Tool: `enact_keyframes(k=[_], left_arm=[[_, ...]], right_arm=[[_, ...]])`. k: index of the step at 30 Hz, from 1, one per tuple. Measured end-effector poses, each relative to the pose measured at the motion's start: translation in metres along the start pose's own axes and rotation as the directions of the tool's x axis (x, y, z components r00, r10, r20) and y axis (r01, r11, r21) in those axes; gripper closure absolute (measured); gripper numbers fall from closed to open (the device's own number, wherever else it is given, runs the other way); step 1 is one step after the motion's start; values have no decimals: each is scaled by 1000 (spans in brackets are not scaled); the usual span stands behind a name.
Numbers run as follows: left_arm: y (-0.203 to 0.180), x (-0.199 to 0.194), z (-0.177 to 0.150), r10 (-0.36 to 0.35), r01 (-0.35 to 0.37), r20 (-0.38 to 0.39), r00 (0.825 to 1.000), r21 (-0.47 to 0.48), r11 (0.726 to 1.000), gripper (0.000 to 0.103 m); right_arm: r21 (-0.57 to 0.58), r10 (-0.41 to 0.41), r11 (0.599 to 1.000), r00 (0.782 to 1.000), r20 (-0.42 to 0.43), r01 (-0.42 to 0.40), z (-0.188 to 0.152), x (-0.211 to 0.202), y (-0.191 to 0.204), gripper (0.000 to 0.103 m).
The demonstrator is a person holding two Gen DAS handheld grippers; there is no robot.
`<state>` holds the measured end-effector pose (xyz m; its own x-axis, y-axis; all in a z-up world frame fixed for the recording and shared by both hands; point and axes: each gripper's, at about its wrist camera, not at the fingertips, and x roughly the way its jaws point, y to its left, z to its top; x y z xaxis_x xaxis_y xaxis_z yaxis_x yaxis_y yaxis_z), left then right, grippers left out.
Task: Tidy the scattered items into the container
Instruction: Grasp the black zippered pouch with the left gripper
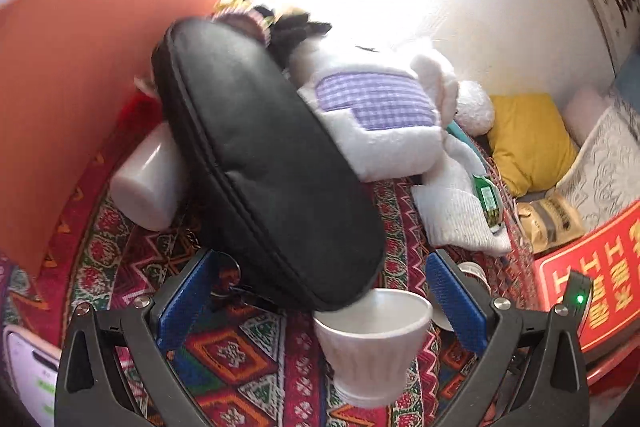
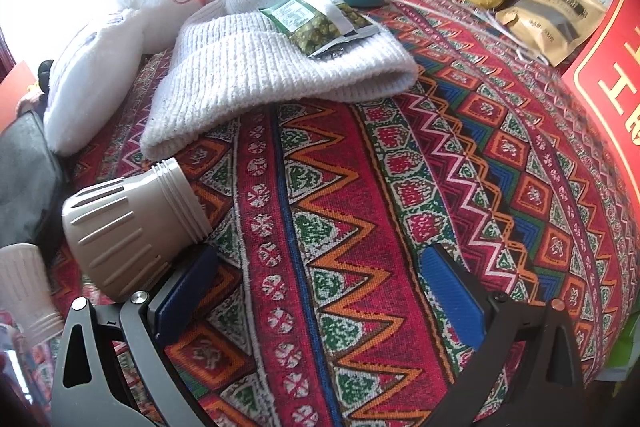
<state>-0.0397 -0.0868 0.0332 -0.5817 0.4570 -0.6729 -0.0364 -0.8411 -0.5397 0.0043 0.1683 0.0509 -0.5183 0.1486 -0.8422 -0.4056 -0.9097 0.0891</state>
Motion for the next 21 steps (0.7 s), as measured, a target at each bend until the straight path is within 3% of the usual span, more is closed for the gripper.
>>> enact_keyframes(k=[4, 8, 11, 15, 18, 21], left_arm=[[18, 12, 7, -69, 66, -32, 997, -86, 994, 0], [3, 21, 7, -89, 88, -41, 995, -27, 996, 0], [-9, 30, 7, -68, 69, -52, 996, 13, 998, 0], [-6, 35, 13, -77, 76, -41, 996, -3, 997, 3], [1, 38, 14, -33, 32, -50, 998, -12, 999, 58], [9, 36, 15, -80, 75, -74, 994, -70, 995, 65]], right_arm=[[85, 120, 989, 993, 15, -121, 2, -11, -10, 1], [146, 179, 972, 983, 50, -184, 1, -22, -16, 1], [132, 192, 970, 977, 93, -204, 2, -33, -12, 1], [65, 188, 977, 968, 167, -201, 3, -52, 1, 1], [23, 214, 975, 956, 201, -223, 6, -62, 10, 1], [12, 259, 964, 944, 203, -267, 8, -69, 16, 11]])
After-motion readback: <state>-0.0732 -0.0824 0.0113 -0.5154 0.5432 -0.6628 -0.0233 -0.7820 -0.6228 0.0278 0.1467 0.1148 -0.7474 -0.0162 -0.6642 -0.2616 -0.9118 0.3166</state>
